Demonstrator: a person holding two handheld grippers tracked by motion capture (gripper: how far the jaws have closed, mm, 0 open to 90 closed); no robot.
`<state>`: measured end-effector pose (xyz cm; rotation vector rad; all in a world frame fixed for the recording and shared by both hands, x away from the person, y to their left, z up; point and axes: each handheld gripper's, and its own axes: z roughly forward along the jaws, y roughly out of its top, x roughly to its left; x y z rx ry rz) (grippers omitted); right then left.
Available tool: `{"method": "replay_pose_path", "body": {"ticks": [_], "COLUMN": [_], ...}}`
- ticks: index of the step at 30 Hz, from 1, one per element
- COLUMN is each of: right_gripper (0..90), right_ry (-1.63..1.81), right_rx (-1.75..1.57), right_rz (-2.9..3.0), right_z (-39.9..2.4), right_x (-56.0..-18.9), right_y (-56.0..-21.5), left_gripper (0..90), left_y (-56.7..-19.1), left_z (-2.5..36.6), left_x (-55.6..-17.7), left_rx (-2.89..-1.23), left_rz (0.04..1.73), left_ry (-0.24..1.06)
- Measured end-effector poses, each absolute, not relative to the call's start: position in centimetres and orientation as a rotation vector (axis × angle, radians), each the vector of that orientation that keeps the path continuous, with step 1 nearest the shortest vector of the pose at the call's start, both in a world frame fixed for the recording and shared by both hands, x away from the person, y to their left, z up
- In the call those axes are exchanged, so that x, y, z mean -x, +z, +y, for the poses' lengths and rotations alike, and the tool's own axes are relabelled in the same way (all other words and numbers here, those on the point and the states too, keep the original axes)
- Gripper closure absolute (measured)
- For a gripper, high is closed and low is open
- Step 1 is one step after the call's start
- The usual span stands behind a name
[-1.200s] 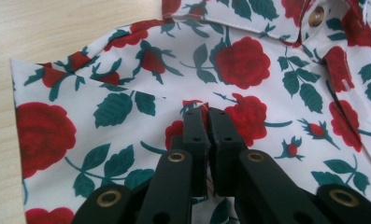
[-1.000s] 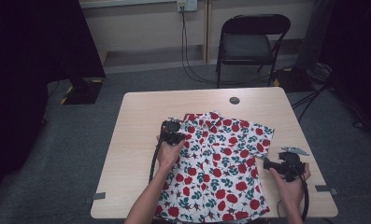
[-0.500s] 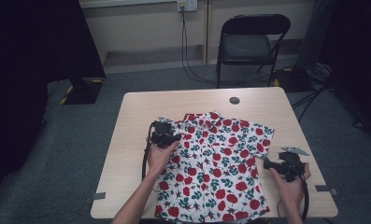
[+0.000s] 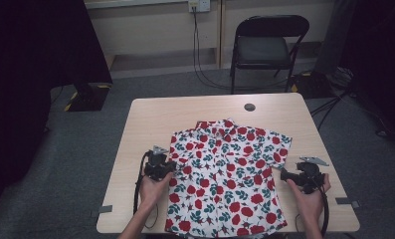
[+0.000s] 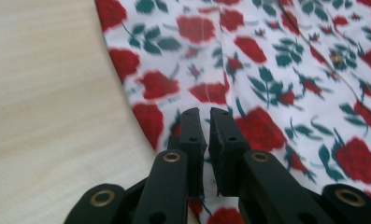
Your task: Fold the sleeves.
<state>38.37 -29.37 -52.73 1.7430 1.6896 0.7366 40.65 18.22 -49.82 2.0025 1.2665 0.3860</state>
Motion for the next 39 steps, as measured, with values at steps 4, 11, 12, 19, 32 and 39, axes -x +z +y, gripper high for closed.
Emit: {"method": "replay_pose_path", "body": {"ticks": [4, 11, 12, 19, 32, 39], "right_gripper": [0.0, 0.0, 0.0, 0.0, 0.0, 0.0], "right_ry": [0.737, 0.737, 0.737, 0.737, 0.737, 0.737], "right_rx": [-1.743, -1.743, -1.743, -1.743, -1.743, -1.743], "right_rz": [1.690, 1.690, 1.690, 1.690, 1.690, 1.690], "right_z": [-29.4, -29.4, -29.4, -29.4, -29.4, -29.4], "right_x": [-38.4, -38.4, -38.4, -38.4, -38.4, -38.4], "right_y": [-52.7, -52.7, -52.7, -52.7, -52.7, -52.7], "left_gripper": [86.7, 84.4, 82.6, 42.3, 19.9, 17.9], "left_y": [-50.8, -51.2, -51.3, -50.3, -50.4, -51.5], "left_z": [17.2, 16.5, 16.6, 17.0, 23.9, 26.3], "left_x": [-41.0, -41.2, -41.1, -40.6, -39.4, -39.4], "left_rx": [-2.026, -2.008, -2.002, -1.927, -1.814, -1.772], "left_rz": [1.269, 1.254, 1.253, 1.229, 1.448, 1.599], "left_ry": [0.383, 0.378, 0.371, 0.342, 0.563, 0.593]}}
